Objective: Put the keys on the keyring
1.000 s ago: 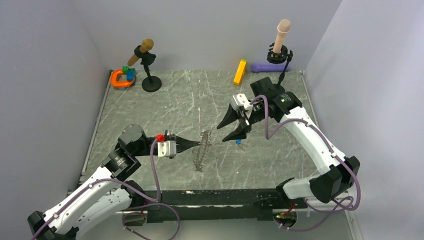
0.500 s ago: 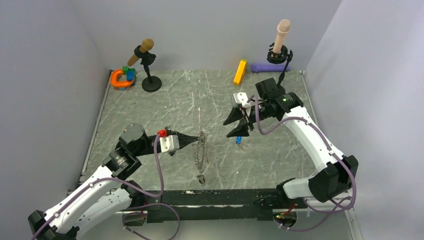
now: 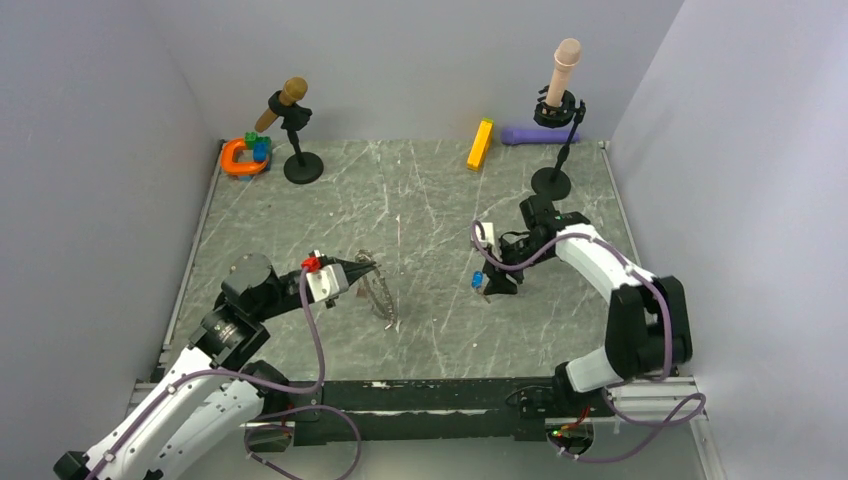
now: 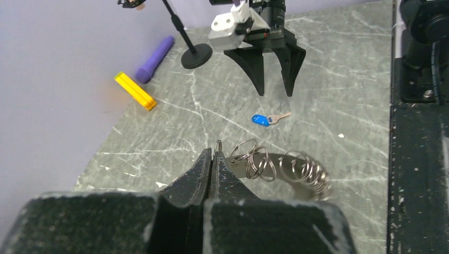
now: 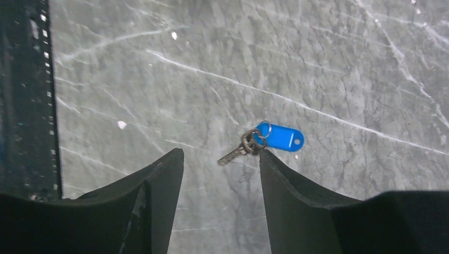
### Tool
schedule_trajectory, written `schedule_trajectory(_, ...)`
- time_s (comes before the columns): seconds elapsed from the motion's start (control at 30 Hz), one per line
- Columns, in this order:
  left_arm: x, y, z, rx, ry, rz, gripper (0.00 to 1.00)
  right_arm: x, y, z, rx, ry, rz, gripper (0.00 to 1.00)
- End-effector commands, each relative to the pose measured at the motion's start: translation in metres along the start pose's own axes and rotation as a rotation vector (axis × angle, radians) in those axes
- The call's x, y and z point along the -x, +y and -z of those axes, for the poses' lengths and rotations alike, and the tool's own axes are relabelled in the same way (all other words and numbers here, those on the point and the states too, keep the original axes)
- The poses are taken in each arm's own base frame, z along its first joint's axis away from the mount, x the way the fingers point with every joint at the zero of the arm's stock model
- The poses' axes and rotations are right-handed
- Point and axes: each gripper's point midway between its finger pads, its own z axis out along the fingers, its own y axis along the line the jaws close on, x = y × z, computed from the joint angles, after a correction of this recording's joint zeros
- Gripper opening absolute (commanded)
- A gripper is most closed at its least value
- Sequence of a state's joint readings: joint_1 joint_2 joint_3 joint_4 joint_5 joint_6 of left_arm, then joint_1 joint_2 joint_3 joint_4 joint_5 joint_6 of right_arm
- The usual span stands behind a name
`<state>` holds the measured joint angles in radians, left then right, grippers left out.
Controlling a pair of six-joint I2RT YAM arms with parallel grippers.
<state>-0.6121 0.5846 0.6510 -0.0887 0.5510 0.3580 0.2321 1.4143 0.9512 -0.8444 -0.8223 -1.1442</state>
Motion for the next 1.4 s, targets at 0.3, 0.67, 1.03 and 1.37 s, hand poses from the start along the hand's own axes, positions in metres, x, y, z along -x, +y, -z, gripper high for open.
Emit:
schedule_trajectory(0.3,-0.011,0.021,0.011,0.074,0.002,-0.07,0.0,-0.017,-0.045,-0.019,-0.013,0.044,0.158,0.58)
schedule_trajectory(0.67,-0.012,0.023,0.012,0.079,0.0,-0.07,0.0,-0.024,-0.051,-0.043,0.088,0.092,0.039,0.49)
schedule_trajectory(1.03,-0.014,0.024,0.012,0.075,0.006,-0.063,0.0,-0.032,-0.043,-0.056,0.168,0.147,-0.023,0.43)
schedule_trajectory(1.37,-0.014,0.023,0.012,0.076,0.006,-0.065,0.0,-0.041,-0.043,-0.061,0.187,0.18,-0.057,0.41)
